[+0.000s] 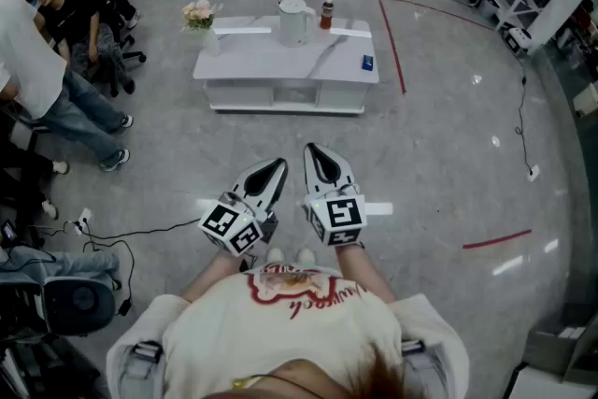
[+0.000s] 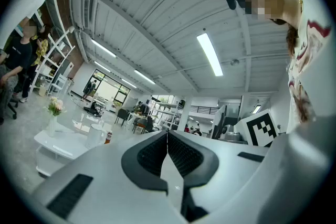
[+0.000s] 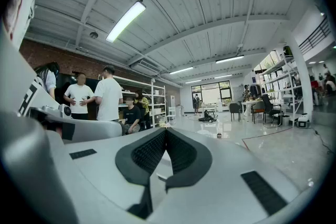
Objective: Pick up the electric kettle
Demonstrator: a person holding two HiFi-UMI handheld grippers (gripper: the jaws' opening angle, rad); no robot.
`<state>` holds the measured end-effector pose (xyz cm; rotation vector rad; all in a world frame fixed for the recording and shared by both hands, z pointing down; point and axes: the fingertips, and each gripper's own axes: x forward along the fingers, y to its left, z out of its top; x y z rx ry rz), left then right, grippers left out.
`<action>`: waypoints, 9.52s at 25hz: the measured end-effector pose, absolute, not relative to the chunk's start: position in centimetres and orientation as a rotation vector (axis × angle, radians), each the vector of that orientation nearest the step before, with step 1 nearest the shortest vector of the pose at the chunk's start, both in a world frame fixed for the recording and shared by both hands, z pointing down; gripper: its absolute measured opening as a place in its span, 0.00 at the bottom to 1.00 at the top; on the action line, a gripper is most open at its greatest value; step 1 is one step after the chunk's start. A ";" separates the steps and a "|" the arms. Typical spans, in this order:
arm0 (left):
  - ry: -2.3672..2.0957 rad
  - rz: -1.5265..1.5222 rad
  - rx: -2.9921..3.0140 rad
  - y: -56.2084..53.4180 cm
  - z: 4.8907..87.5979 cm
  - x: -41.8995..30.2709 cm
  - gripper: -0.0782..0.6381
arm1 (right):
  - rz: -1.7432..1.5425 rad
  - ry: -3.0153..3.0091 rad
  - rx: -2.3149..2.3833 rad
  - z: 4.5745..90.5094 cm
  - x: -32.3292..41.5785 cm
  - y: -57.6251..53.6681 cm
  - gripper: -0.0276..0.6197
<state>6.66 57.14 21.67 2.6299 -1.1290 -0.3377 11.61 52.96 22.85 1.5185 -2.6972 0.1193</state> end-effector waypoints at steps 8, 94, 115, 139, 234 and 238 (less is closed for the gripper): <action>-1.132 -0.341 2.628 57.6 21.6 6.5 0.13 | 0.117 -2.703 1.500 23.2 11.2 53.5 0.07; -1.238 -0.431 2.574 9.8 22.0 6.6 0.13 | -0.019 -2.693 1.419 24.9 11.9 5.7 0.07; -1.053 -0.382 2.664 -17.4 20.3 -1.1 0.13 | 0.003 -2.633 1.566 23.5 3.7 -21.3 0.07; -1.073 -0.311 2.561 -23.6 26.1 -0.6 0.13 | 0.121 -2.546 1.604 29.0 5.9 -27.0 0.07; -1.105 -0.083 2.358 -27.4 55.8 0.1 0.13 | 0.418 -2.112 1.764 63.4 13.6 -33.9 0.29; -1.097 -0.087 2.355 -27.9 55.8 0.3 0.13 | 0.399 -2.090 1.760 63.8 13.7 -35.0 0.31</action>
